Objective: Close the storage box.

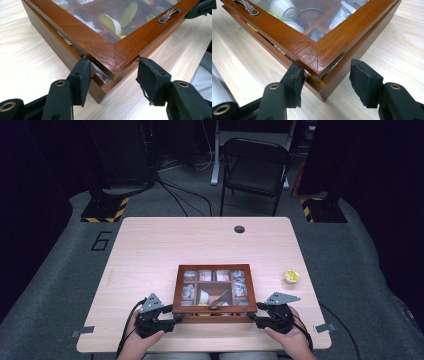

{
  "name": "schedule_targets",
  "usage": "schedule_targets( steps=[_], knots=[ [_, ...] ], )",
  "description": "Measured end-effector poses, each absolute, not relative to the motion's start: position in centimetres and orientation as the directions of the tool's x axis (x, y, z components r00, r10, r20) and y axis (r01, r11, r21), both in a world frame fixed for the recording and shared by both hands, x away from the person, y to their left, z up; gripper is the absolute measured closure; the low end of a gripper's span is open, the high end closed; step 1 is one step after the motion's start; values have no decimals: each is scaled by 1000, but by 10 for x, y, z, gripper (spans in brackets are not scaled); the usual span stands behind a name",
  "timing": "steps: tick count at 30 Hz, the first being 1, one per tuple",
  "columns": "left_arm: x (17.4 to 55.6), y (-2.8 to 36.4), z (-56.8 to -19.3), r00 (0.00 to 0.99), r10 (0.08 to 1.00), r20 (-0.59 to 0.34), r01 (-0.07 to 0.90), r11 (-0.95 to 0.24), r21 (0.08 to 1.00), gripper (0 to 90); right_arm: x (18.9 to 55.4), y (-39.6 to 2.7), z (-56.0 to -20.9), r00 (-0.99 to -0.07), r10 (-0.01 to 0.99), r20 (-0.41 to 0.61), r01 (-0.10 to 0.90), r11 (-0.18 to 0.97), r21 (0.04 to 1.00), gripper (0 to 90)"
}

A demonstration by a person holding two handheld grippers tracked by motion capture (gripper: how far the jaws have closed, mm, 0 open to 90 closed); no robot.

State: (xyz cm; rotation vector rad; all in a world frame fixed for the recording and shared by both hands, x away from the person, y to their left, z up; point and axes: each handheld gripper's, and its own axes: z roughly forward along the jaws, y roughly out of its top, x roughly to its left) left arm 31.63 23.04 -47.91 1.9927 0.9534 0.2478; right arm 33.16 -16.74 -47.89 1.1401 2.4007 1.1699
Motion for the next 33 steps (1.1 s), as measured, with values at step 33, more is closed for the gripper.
schedule_targets(
  steps=[33],
  knots=[
    [315,244,-473,651,726,-220,557,-260,789,407,320,-187,-469,-644,749,152,548,314,775,421]
  ],
)
